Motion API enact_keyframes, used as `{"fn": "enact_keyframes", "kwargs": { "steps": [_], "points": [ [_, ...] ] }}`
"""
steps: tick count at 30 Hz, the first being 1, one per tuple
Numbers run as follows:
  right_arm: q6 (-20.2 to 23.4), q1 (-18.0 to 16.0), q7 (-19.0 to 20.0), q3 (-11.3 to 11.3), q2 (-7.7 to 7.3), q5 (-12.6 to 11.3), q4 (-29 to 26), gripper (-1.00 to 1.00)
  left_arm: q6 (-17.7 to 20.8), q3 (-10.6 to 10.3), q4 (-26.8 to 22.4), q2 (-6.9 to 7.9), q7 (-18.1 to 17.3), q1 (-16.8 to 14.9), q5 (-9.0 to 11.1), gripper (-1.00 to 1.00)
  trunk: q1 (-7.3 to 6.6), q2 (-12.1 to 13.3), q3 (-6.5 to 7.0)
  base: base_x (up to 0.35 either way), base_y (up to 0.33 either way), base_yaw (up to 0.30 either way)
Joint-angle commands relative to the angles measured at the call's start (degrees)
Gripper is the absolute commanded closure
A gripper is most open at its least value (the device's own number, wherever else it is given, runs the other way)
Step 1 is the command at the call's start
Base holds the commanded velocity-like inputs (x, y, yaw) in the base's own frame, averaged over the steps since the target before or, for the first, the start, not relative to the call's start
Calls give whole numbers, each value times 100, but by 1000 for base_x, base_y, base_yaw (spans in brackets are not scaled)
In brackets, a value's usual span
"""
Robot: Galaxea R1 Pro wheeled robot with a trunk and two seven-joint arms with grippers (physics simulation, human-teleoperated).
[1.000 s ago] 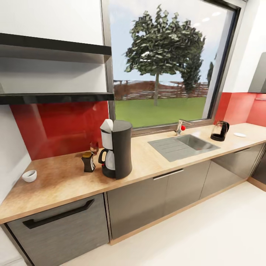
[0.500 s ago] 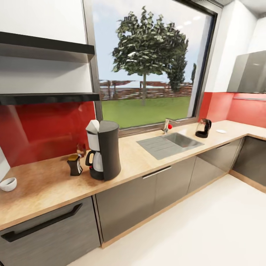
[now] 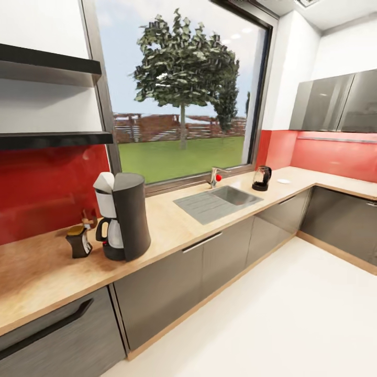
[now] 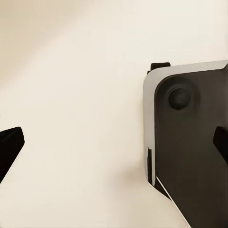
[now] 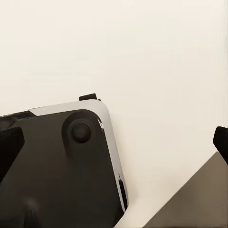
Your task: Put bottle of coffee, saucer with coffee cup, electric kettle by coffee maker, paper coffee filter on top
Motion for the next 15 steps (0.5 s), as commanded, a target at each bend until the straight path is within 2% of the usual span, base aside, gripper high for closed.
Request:
{"fn": "enact_keyframes", "kwargs": {
  "steps": [1,6,15],
  "points": [
    [-22,-3,8,-15,1,-40,8,-100,-21,49,5,1,-4,-1,-57,-100,2,-4,-2,0,0,-277],
    [-22,-3,8,-16,1,-40,10,-100,-25,53,5,0,-4,-1,-57,-100,2,-4,-2,15,-9,-277],
    [-22,-3,0,-12,1,-40,15,-100,-31,81,18,0,-15,-1,-57,-100,2,-4,-2,122,-80,-277]
  ]
}}
